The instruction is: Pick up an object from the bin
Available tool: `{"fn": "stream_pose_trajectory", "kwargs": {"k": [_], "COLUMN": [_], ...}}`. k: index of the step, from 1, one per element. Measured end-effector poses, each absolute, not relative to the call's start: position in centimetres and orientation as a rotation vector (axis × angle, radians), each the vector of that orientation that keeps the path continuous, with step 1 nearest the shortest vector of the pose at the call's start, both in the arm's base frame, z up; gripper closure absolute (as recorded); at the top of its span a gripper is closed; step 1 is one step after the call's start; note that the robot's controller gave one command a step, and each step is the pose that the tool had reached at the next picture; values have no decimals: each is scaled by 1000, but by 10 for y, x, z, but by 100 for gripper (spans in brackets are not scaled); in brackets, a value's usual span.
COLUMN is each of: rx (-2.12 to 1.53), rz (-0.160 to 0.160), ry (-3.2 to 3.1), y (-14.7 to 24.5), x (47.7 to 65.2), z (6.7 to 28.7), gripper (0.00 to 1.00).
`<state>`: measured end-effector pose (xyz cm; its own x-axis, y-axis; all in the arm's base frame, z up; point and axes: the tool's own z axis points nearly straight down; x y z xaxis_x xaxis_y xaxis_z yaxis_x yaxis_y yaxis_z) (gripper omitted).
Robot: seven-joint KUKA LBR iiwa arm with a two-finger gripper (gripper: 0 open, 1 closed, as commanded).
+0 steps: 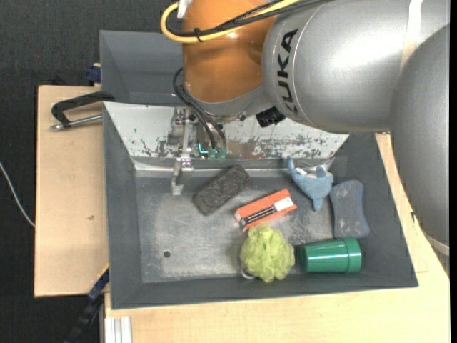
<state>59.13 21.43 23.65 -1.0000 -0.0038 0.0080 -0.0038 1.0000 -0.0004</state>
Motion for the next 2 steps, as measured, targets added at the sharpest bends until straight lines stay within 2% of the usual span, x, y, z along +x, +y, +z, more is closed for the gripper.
{"fn": "stream_pose_trajectory", "kwargs": {"k": [1, 2], "rx": [1, 37], "rz": [-3, -4], "ry": [-3142, -3145], "y": [213, 168], "x": [593, 586], "z": [242, 167], "gripper": [0, 0]}}
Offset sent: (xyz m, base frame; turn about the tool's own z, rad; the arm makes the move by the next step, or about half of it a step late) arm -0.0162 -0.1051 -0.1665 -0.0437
